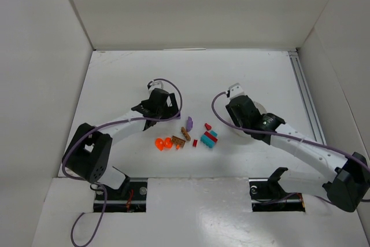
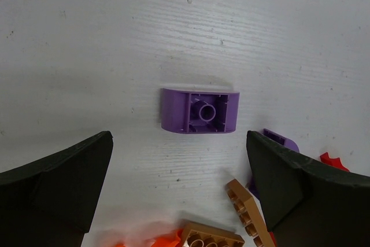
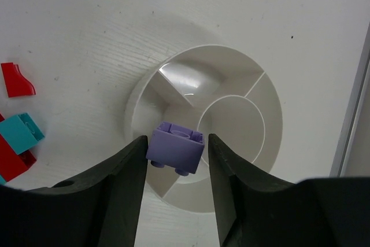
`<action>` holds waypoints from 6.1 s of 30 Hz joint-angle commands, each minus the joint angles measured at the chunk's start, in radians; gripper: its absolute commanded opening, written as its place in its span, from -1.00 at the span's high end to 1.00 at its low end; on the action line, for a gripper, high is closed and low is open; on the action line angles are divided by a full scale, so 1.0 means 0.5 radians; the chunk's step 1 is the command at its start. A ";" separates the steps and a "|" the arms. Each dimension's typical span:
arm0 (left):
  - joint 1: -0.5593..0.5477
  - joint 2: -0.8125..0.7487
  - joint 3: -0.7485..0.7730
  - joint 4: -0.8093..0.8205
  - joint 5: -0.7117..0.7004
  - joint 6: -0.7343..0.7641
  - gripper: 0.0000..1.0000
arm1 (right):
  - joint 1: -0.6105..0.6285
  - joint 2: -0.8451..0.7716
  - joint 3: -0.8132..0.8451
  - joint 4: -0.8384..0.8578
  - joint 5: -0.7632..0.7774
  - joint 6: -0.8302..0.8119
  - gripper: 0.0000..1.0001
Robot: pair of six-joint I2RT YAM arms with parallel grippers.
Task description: Sort the legos into containers by color
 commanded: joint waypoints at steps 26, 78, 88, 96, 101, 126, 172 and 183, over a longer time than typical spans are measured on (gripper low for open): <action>-0.030 0.183 0.181 -0.067 -0.119 -0.116 -1.00 | -0.013 -0.338 -0.107 0.337 -0.265 -0.277 -0.34; 0.173 0.478 0.368 -0.073 0.989 1.725 -0.48 | -0.013 -0.430 -0.076 0.491 -0.348 -0.433 -0.34; 0.114 0.689 0.475 -0.172 0.697 1.611 0.23 | -0.013 -0.513 -0.076 0.377 -0.284 -0.415 -0.34; 0.093 0.371 0.429 -0.080 0.618 1.427 0.58 | -0.013 -0.669 -0.131 0.316 -0.241 -0.360 -0.34; -0.005 0.116 0.469 0.092 0.796 1.219 0.61 | -0.013 -0.810 -0.198 0.203 -0.103 -0.255 -0.34; -1.131 0.619 0.770 1.632 -0.103 0.688 0.59 | -0.049 -1.676 0.044 -0.893 0.523 0.230 -0.43; -1.131 0.987 0.325 2.801 -0.272 0.424 -0.32 | -0.049 -1.716 0.044 -0.942 0.600 0.248 -0.47; -1.052 0.144 0.306 1.766 -0.309 0.467 -1.00 | -0.049 -1.266 -0.011 -0.449 0.113 -0.383 -0.63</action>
